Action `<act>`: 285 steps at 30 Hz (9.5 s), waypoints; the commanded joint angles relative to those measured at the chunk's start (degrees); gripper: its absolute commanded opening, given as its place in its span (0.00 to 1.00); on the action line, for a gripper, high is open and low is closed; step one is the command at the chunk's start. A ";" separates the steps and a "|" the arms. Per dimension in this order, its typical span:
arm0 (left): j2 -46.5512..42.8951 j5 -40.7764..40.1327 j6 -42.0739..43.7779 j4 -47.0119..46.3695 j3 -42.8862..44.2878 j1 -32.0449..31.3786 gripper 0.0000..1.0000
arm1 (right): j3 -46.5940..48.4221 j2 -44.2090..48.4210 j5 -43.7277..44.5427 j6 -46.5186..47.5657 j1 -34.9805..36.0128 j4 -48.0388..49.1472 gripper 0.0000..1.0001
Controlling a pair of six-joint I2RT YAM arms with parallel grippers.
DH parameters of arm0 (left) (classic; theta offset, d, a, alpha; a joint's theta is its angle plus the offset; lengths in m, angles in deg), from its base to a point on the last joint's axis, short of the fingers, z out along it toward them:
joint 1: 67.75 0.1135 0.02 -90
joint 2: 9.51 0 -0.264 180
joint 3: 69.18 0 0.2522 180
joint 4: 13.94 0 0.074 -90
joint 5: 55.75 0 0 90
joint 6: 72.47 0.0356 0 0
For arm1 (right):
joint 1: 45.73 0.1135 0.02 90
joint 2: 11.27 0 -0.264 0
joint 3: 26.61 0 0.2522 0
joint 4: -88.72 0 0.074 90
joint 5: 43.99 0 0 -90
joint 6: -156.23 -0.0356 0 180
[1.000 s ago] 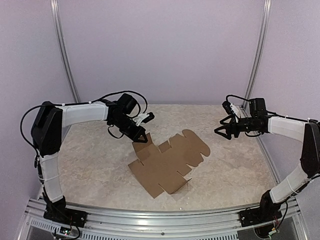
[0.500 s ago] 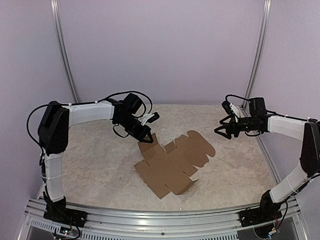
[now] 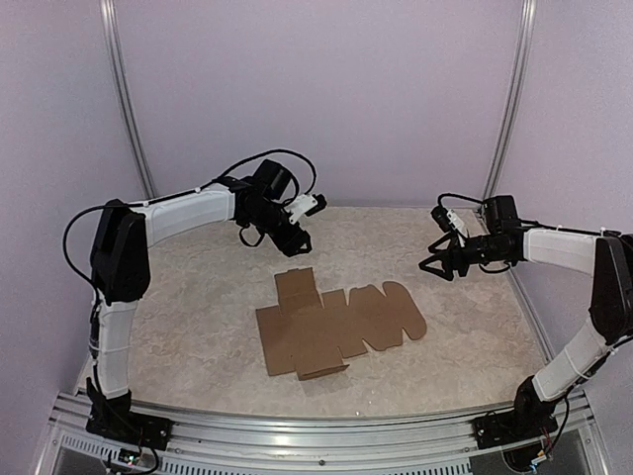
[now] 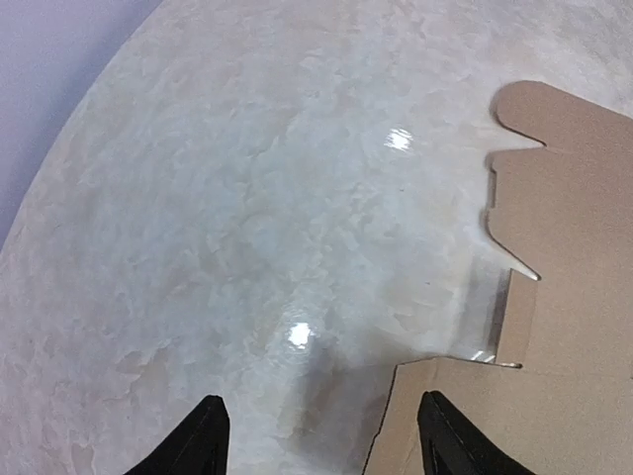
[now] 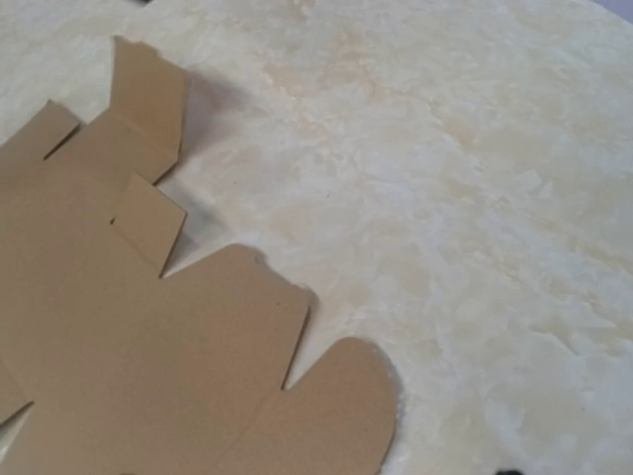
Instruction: Fold the paper box
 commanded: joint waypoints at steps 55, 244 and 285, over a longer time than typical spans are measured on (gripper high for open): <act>-33.65 -23.01 -141.84 -48.15 -70.83 -37.63 0.21 | 4.60 1.38 -0.51 5.99 5.79 -8.73 0.76; -8.60 25.35 -56.92 -58.05 -48.66 -3.03 0.00 | 44.93 -38.97 8.81 -2.65 18.87 -37.94 0.07; 0.04 11.96 -63.51 -51.28 -36.28 -8.60 0.09 | 51.87 -43.59 32.80 -5.31 27.01 -39.09 0.00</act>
